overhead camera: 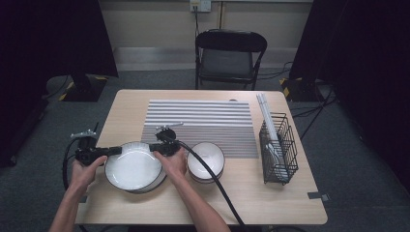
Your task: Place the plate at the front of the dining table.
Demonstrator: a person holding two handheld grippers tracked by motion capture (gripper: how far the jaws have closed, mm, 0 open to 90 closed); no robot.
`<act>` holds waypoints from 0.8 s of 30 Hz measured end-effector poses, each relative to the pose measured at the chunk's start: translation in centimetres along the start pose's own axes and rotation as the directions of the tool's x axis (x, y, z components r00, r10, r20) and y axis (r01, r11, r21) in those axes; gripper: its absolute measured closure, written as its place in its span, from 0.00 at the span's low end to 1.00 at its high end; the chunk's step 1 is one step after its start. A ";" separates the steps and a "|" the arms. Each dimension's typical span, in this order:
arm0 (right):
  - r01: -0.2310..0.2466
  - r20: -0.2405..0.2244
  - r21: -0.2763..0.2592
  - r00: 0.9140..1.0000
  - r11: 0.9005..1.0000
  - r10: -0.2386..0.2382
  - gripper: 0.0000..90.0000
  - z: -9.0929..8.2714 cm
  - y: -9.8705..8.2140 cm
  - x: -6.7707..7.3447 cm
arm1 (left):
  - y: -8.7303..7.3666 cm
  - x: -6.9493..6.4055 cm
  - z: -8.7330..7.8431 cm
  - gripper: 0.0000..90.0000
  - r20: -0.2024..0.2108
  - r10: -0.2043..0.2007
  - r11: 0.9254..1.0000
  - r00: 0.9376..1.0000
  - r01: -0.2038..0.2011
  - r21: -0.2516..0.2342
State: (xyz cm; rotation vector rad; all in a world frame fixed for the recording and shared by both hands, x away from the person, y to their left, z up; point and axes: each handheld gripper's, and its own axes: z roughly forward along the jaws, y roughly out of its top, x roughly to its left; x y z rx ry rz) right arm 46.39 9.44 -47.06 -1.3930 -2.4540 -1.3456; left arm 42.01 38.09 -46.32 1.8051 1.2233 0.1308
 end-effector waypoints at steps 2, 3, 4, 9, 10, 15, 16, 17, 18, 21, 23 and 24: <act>-0.002 -0.002 -0.004 1.000 1.000 0.002 0.90 0.0 0.0 0.0 | 0.1 -0.1 0.1 0.95 -0.010 0.001 1.000 1.000 -0.001 -0.009; -0.002 -0.002 -0.007 1.000 1.000 0.002 0.90 0.0 0.0 0.0 | 0.1 -0.1 0.1 0.95 -0.013 0.002 1.000 1.000 -0.002 -0.012; -0.003 0.001 -0.010 1.000 1.000 0.003 0.90 0.0 0.0 0.0 | 0.2 -0.2 0.1 0.95 -0.022 0.005 1.000 1.000 -0.005 -0.009; 0.013 0.016 -0.033 1.000 0.999 -0.012 0.90 -0.1 0.0 0.2 | 0.3 -0.1 0.1 0.95 -0.026 0.001 1.000 1.000 -0.002 -0.027; 0.017 0.022 -0.038 1.000 0.999 -0.017 0.90 -0.1 0.0 0.2 | 0.3 -0.1 0.1 0.95 -0.026 0.001 1.000 1.000 -0.002 -0.027; 0.045 0.034 -0.045 0.998 0.998 -0.043 0.90 -0.1 0.5 0.4 | 0.6 -0.1 0.1 0.94 -0.038 0.005 0.999 0.999 -0.007 -0.045; 0.054 0.035 -0.052 0.998 0.997 -0.053 0.90 -0.1 0.8 0.3 | 0.7 0.1 0.2 0.94 -0.042 0.004 0.998 0.999 -0.006 -0.055; 0.055 0.037 -0.056 0.998 0.997 -0.053 0.90 -0.1 0.9 0.3 | 0.7 0.1 0.2 0.94 -0.043 0.011 0.998 0.999 -0.014 -0.057; 0.053 0.040 -0.057 0.998 0.997 -0.050 0.90 -0.1 1.0 0.3 | 0.8 0.0 0.3 0.94 -0.048 0.012 0.998 0.999 -0.014 -0.055; 0.050 0.041 -0.057 0.998 0.997 -0.048 0.90 -0.1 1.0 0.1 | 0.8 -0.1 0.4 0.94 -0.049 0.017 0.998 0.999 -0.020 -0.058; 0.065 0.048 -0.057 0.997 0.996 -0.062 0.90 -0.1 1.0 -0.1 | 0.9 -0.1 0.5 0.94 -0.047 0.022 0.998 0.999 -0.025 -0.054; 0.063 0.044 -0.059 0.997 0.996 -0.060 0.90 -0.1 1.0 -0.1 | 0.8 -0.1 0.5 0.94 -0.053 0.021 0.998 0.998 -0.024 -0.055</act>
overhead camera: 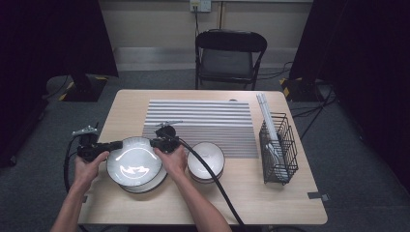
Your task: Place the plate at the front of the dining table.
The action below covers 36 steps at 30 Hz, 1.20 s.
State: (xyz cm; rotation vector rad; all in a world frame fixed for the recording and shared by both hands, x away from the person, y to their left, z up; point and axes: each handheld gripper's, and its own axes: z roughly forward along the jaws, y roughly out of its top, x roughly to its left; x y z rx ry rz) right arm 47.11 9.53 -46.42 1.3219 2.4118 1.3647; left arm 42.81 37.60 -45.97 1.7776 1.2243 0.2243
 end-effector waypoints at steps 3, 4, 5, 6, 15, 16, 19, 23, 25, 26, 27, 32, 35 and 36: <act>0.002 -0.002 -0.001 1.000 1.000 -0.002 0.90 0.0 0.0 0.0 | -0.2 0.2 -0.1 0.94 0.010 -0.010 1.000 1.000 0.010 0.001; 0.003 -0.001 -0.001 1.000 1.000 -0.003 0.90 0.0 0.0 0.0 | -0.3 0.3 -0.2 0.94 0.023 -0.021 1.000 1.000 0.021 0.003; 0.003 0.000 0.000 1.000 1.000 -0.003 0.90 0.0 0.0 0.0 | -0.5 0.3 -0.3 0.94 0.030 -0.036 0.999 0.999 0.036 0.003; 0.002 0.001 0.001 1.000 1.000 -0.002 0.90 0.0 0.0 0.0 | -0.7 0.4 -0.5 0.92 0.041 -0.035 0.999 0.999 0.035 0.005; -0.003 0.003 0.000 1.000 1.000 0.003 0.90 -0.1 -0.1 0.0 | -0.7 0.3 -0.6 0.95 0.020 -0.037 0.999 0.999 0.037 0.002; 0.004 0.002 -0.003 1.000 1.000 -0.003 0.90 -0.1 0.0 0.0 | -0.7 0.3 -0.6 0.95 0.020 -0.037 0.999 0.999 0.037 0.002; 0.013 0.014 -0.011 1.000 1.000 -0.013 0.90 -0.2 0.1 0.0 | -0.6 0.2 -0.5 0.95 0.012 -0.040 0.999 0.999 0.041 -0.022; 0.018 0.027 -0.034 1.000 0.999 -0.017 0.89 -0.4 0.6 -0.1 | -0.2 0.0 -0.2 0.95 0.004 -0.029 0.999 1.000 0.030 -0.045; 0.027 0.044 -0.035 0.999 0.999 -0.025 0.89 -0.4 0.6 -0.2 | -0.1 -0.1 -0.2 0.95 -0.004 -0.020 0.999 1.000 0.020 -0.047; 0.021 0.037 -0.033 0.999 0.999 -0.020 0.89 -0.4 0.6 -0.2 | -0.1 -0.2 -0.2 0.95 -0.009 -0.013 0.999 1.000 0.013 -0.047; 0.011 0.033 -0.031 0.999 0.999 -0.010 0.89 -0.4 0.6 -0.3 | -0.1 -0.2 -0.2 0.95 -0.013 -0.015 0.999 1.000 0.014 -0.045; 0.000 0.013 -0.008 1.000 1.000 0.000 0.86 -0.1 0.3 -0.6 | -0.1 -0.3 -0.2 0.95 -0.013 -0.017 0.999 1.000 0.017 -0.046; -0.015 -0.005 -0.008 1.000 1.000 0.015 0.85 -0.1 -0.1 -0.8 | -0.2 -0.1 -0.2 0.95 -0.001 -0.022 0.999 1.000 0.022 -0.048; -0.022 -0.015 -0.003 1.000 1.000 0.022 0.86 -0.1 -0.1 -0.9 | -0.3 0.0 -0.2 0.95 0.002 -0.018 0.999 1.000 0.018 -0.048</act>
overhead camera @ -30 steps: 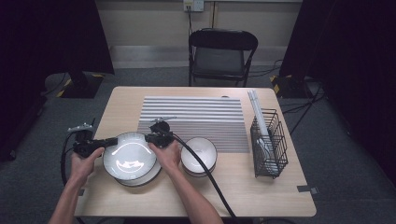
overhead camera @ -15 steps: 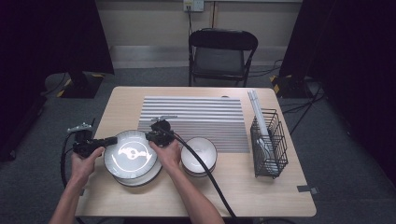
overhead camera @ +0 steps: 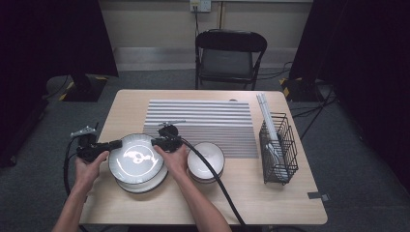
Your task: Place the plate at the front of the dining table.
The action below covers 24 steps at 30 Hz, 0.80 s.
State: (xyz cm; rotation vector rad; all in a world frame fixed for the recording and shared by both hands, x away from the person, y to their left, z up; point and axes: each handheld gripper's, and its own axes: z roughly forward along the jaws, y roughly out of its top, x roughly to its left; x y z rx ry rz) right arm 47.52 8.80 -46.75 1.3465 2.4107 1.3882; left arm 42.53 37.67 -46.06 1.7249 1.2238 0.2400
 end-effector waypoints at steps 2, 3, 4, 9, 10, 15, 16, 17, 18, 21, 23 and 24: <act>-0.014 -0.014 0.005 1.000 1.000 0.014 0.86 0.0 -0.1 -0.2 | 0.0 0.0 0.0 0.95 -0.001 -0.004 1.000 1.000 0.004 0.001; -0.022 -0.017 0.006 1.000 1.000 0.022 0.87 0.0 -0.1 -0.2 | -0.2 0.0 0.0 0.95 -0.001 -0.021 1.000 1.000 0.021 -0.004; -0.022 -0.017 0.006 1.000 1.000 0.022 0.87 0.0 -0.1 -0.2 | -0.2 0.0 0.0 0.94 -0.001 -0.021 1.000 1.000 0.021 -0.004; -0.021 -0.021 0.004 1.000 1.000 0.021 0.89 -0.2 -0.1 -0.2 | -0.9 0.5 -0.9 0.88 0.009 -0.043 0.999 0.999 0.043 0.007; -0.022 -0.018 0.004 1.000 1.000 0.022 0.89 -0.1 -0.1 -0.1 | -1.0 0.6 -1.0 0.89 0.033 -0.048 0.999 0.998 0.048 0.006; -0.021 -0.011 0.001 1.000 1.000 0.021 0.89 -0.2 -0.2 -0.1 | -0.7 0.0 -0.6 0.96 -0.003 -0.022 0.999 1.000 0.022 0.022; -0.020 -0.007 -0.002 1.000 1.000 0.020 0.89 -0.2 -0.2 0.0 | -0.6 0.1 -0.5 0.96 -0.001 -0.020 1.000 1.000 0.020 0.024; -0.020 -0.007 -0.002 1.000 1.000 0.020 0.89 -0.2 -0.2 0.0 | -0.6 0.1 -0.5 0.96 -0.001 -0.020 1.000 1.000 0.020 0.024; -0.009 0.007 -0.015 1.000 1.000 0.009 0.89 -0.2 -0.1 0.1 | -0.5 0.0 -0.5 0.96 0.001 -0.027 0.999 1.000 0.027 0.021; -0.012 0.004 -0.028 1.000 1.000 0.012 0.89 -0.5 0.2 0.1 | -0.2 0.1 -0.3 0.96 0.002 -0.023 1.000 1.000 0.023 0.005; -0.007 0.009 -0.038 1.000 0.999 0.007 0.88 -0.6 0.4 0.1 | -0.1 0.0 -0.2 0.95 -0.001 -0.035 0.999 0.999 0.035 0.001; 0.002 0.021 -0.042 1.000 0.999 -0.001 0.88 -0.7 0.7 0.0 | 0.1 0.1 0.0 0.95 0.001 -0.039 0.999 0.999 0.039 -0.008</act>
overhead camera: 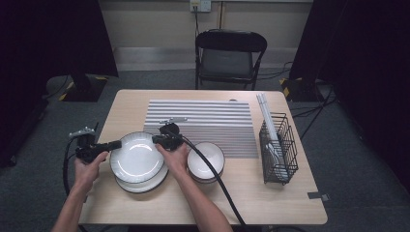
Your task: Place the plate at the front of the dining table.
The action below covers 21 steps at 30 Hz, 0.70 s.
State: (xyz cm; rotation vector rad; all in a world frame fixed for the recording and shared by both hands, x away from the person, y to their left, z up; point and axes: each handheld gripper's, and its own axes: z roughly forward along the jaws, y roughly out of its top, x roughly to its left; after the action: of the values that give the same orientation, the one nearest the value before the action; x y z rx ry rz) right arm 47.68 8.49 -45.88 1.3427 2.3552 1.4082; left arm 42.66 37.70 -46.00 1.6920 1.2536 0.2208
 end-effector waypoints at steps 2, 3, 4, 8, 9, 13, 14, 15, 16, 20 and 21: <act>0.000 0.006 -0.003 1.000 1.000 0.000 0.88 0.0 0.1 -0.2 | 0.3 -0.3 0.2 0.95 -0.019 0.023 1.000 1.000 -0.023 0.000; 0.004 0.009 -0.004 1.000 1.000 -0.004 0.88 0.0 0.2 -0.2 | 0.3 -0.2 0.2 0.95 -0.018 0.021 1.000 1.000 -0.021 -0.002; 0.000 0.010 -0.005 1.000 1.000 0.000 0.88 -0.1 0.2 -0.2 | 0.3 -0.2 0.2 0.95 -0.018 0.021 1.000 1.000 -0.021 -0.002; 0.004 0.008 -0.011 1.000 1.000 -0.004 0.88 0.0 0.1 -0.2 | 0.1 -0.1 0.1 0.94 -0.009 0.012 1.000 1.000 -0.012 -0.001; 0.004 0.008 -0.011 1.000 1.000 -0.004 0.88 0.0 0.1 -0.2 | 0.1 -0.1 0.1 0.94 -0.009 0.012 1.000 1.000 -0.012 -0.001; 0.000 0.008 -0.011 1.000 1.000 0.000 0.88 0.0 0.1 -0.2 | -0.2 0.0 -0.2 0.93 -0.001 0.009 1.000 1.000 -0.009 0.010; -0.001 0.007 -0.010 1.000 1.000 0.001 0.88 0.0 0.1 -0.2 | -0.4 0.1 -0.4 0.92 0.010 0.009 1.000 1.000 -0.009 0.010; 0.000 0.008 -0.011 1.000 1.000 0.000 0.88 -0.1 0.1 -0.2 | -0.4 0.1 -0.4 0.92 0.010 0.009 1.000 1.000 -0.009 0.010; 0.000 0.007 -0.011 1.000 1.000 0.000 0.88 -0.1 0.1 -0.2 | -0.5 0.1 -0.6 0.91 0.014 0.002 1.000 1.000 -0.002 0.013; -0.003 0.007 -0.012 1.000 1.000 0.003 0.88 -0.1 0.0 -0.2 | -0.9 0.0 -0.3 0.89 0.012 0.011 0.999 1.000 -0.011 0.046; -0.003 0.007 -0.012 1.000 1.000 0.003 0.88 -0.1 0.0 -0.2 | -0.9 0.0 -0.3 0.90 0.012 0.011 0.999 1.000 -0.011 0.046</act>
State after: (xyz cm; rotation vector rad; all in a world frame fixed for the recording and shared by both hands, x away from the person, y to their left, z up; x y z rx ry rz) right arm 47.79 8.30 -45.91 1.3464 2.3369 1.4138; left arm 41.93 37.88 -46.53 1.7380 1.2499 0.1897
